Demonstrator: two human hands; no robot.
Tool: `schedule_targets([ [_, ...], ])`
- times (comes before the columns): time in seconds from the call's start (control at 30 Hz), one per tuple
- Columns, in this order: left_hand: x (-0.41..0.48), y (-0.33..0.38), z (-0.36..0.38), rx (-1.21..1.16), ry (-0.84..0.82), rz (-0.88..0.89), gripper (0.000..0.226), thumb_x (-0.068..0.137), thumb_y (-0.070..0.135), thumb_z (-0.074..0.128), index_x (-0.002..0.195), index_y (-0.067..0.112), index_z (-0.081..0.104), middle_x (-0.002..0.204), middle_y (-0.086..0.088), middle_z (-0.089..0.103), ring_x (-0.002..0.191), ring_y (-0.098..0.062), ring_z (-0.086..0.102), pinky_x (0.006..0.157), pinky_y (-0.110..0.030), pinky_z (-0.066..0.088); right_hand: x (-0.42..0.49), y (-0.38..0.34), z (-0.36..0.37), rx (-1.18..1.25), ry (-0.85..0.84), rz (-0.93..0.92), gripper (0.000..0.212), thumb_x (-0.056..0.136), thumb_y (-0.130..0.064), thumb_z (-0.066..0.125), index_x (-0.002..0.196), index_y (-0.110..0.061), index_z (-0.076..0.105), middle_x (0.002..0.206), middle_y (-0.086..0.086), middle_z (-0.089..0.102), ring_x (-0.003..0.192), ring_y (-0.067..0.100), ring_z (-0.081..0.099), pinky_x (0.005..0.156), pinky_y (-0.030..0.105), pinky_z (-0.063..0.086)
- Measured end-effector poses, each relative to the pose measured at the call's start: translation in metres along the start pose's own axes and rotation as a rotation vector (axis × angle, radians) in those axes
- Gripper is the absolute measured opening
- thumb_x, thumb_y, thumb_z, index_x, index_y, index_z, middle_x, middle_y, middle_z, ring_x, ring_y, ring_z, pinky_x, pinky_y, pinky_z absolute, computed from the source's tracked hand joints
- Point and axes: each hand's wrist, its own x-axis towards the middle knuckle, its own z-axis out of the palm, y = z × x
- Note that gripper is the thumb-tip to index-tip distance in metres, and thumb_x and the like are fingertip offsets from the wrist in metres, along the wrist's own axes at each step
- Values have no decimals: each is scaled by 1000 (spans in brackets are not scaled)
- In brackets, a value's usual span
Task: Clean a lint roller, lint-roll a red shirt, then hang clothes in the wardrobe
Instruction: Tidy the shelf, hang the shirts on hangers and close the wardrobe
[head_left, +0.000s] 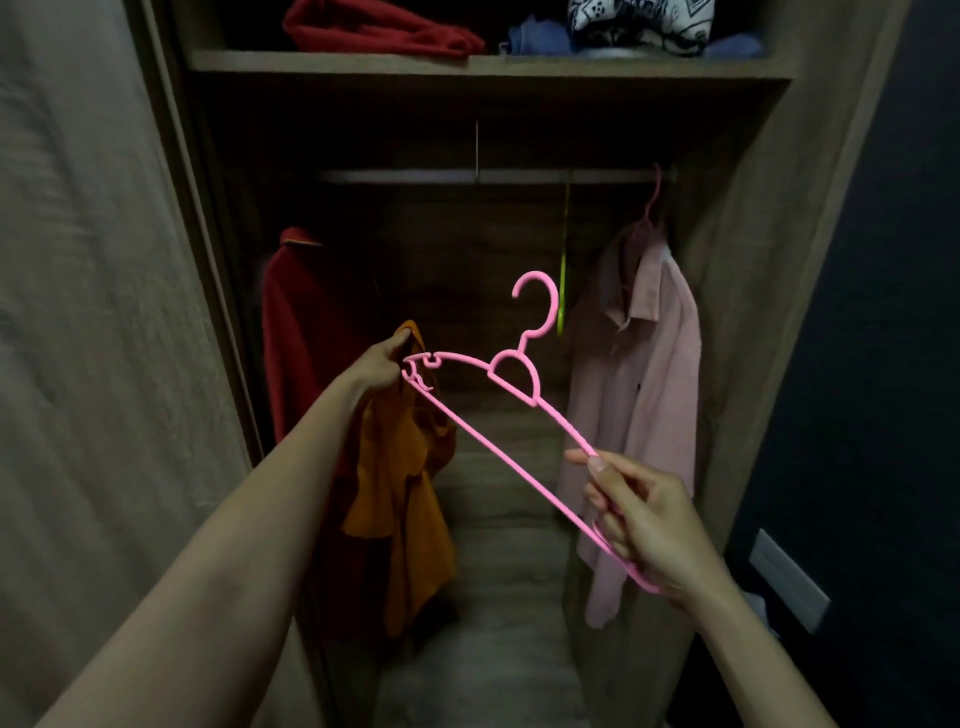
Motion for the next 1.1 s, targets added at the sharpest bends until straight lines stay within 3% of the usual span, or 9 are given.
schedule_targets([
  [0.17, -38, 38, 8, 155, -85, 135, 79, 83, -21, 33, 151, 18, 26, 159, -9, 21, 145, -26, 23, 109, -29, 30, 3, -2, 1, -6, -11, -14, 22, 95, -17, 51, 104, -15, 71, 57, 0, 46, 38, 7, 31, 34, 16, 26],
  [0.53, -77, 94, 4, 506, -134, 599, 75, 83, -6, 51, 150, 18, 30, 155, -4, 31, 146, -20, 22, 115, -23, 14, 22, -16, -7, 35, -50, -82, 27, 87, -29, 55, 105, -18, 71, 61, -1, 52, 42, 9, 39, 36, 19, 31],
  [0.67, -80, 110, -3, 743, 28, 822, 39, 93, 40, 56, 125, 18, 55, 115, -5, 57, 115, -20, 51, 111, -41, 23, 21, -30, -29, -48, -99, -129, 26, 87, -29, 54, 103, -18, 71, 61, 0, 53, 43, 9, 41, 38, 19, 32],
  [0.73, -83, 118, -3, 660, -26, 887, 34, 92, 45, 54, 106, 15, 59, 95, -4, 57, 90, -19, 56, 91, -42, 45, 23, -37, -39, -179, -79, -224, 20, 91, -24, 54, 102, -20, 71, 61, -1, 59, 45, 11, 47, 41, 20, 38],
  [0.8, -83, 123, -2, 615, -42, 905, 25, 93, 40, 54, 99, 16, 57, 89, -2, 54, 79, -17, 54, 73, -43, 49, 30, -43, -47, -447, 74, -386, 16, 91, -24, 56, 101, -27, 69, 70, -5, 66, 59, 9, 57, 53, 23, 49],
  [0.9, -81, 123, 5, 606, 4, 884, 10, 95, 33, 54, 94, 25, 49, 88, 3, 52, 78, -14, 52, 70, -38, 47, 37, -41, -49, -955, 533, -633, 29, 88, -28, 62, 115, -19, 65, 106, 2, 65, 98, 13, 52, 84, 33, 44],
  [0.97, -81, 122, 12, 577, 18, 874, 13, 96, 33, 53, 95, 19, 53, 89, 1, 54, 80, -15, 54, 72, -37, 48, 31, -35, -30, -1036, 688, -868, 27, 89, -22, 63, 114, -13, 65, 112, 8, 62, 102, 21, 53, 88, 38, 42],
  [1.03, -83, 124, 15, 546, 29, 883, 14, 96, 32, 53, 97, 18, 53, 90, 0, 56, 81, -16, 55, 73, -38, 48, 23, -21, 1, -952, 479, -1090, 20, 91, -17, 59, 106, -8, 68, 105, 10, 66, 95, 21, 59, 80, 39, 48],
  [1.1, -85, 128, 15, 519, 41, 911, 12, 96, 32, 54, 96, 19, 52, 89, 1, 56, 80, -16, 55, 73, -38, 48, 23, -6, 28, -898, 178, -1031, 26, 93, -22, 55, 114, -10, 65, 114, 7, 65, 94, 19, 64, 74, 36, 55],
])
